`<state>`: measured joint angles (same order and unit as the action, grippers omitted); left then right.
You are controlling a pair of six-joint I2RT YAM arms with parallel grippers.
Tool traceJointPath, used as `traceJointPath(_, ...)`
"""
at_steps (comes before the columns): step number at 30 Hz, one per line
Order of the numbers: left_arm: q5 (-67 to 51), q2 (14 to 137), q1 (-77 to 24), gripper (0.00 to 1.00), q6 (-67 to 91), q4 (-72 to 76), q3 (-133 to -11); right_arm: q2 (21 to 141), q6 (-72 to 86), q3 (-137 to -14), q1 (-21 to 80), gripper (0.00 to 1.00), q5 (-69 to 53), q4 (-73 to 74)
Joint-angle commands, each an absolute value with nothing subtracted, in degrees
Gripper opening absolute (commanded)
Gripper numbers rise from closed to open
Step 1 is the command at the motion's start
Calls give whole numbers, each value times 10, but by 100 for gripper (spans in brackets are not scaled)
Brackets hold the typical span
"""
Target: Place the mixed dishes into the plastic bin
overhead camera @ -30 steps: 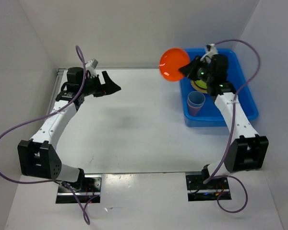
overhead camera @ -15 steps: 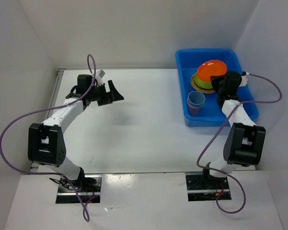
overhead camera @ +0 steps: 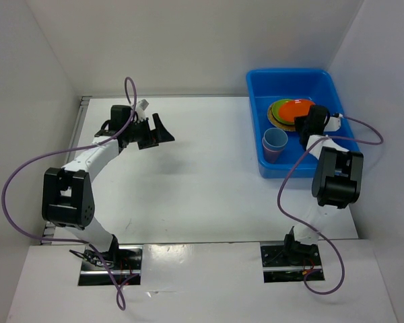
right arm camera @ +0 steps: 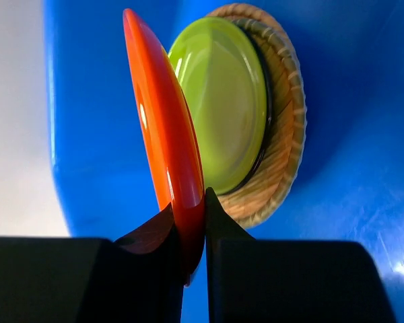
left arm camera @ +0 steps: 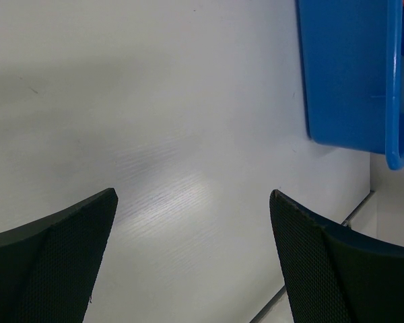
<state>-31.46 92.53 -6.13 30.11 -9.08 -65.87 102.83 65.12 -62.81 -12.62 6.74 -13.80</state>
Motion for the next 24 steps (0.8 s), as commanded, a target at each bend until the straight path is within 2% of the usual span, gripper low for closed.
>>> traceJointPath(1,-329,931,-58,100,292,-77,-679,1050,660,-679,-129,0,70,-189)
traceJointPath(8,-329,936,-58,100,292,-77,-679,1113,665,-738,-140,5,36,-152)
traceJointPath(11,-316,941,-58,100,287,-84,-679,1129,665,-758,-140,12,36,-124)
traceJointPath(12,-316,941,-58,100,287,-84,-679,1129,665,-758,-140,16,36,-118)
traceJointPath(13,-310,941,-58,100,287,-90,-679,1129,665,-758,-140,30,42,-113)
traceJointPath(14,-310,941,-58,100,287,-90,-679,1129,658,-758,-140,37,42,-113)
traceJointPath(18,-305,941,-58,100,287,-90,-679,1129,644,-770,-140,56,42,-63)
traceJointPath(20,-305,934,-58,100,287,-96,-679,1124,644,-770,-145,71,31,-51)
traceJointPath(24,-293,919,-58,100,287,-101,-679,1108,625,-782,-145,81,32,3)
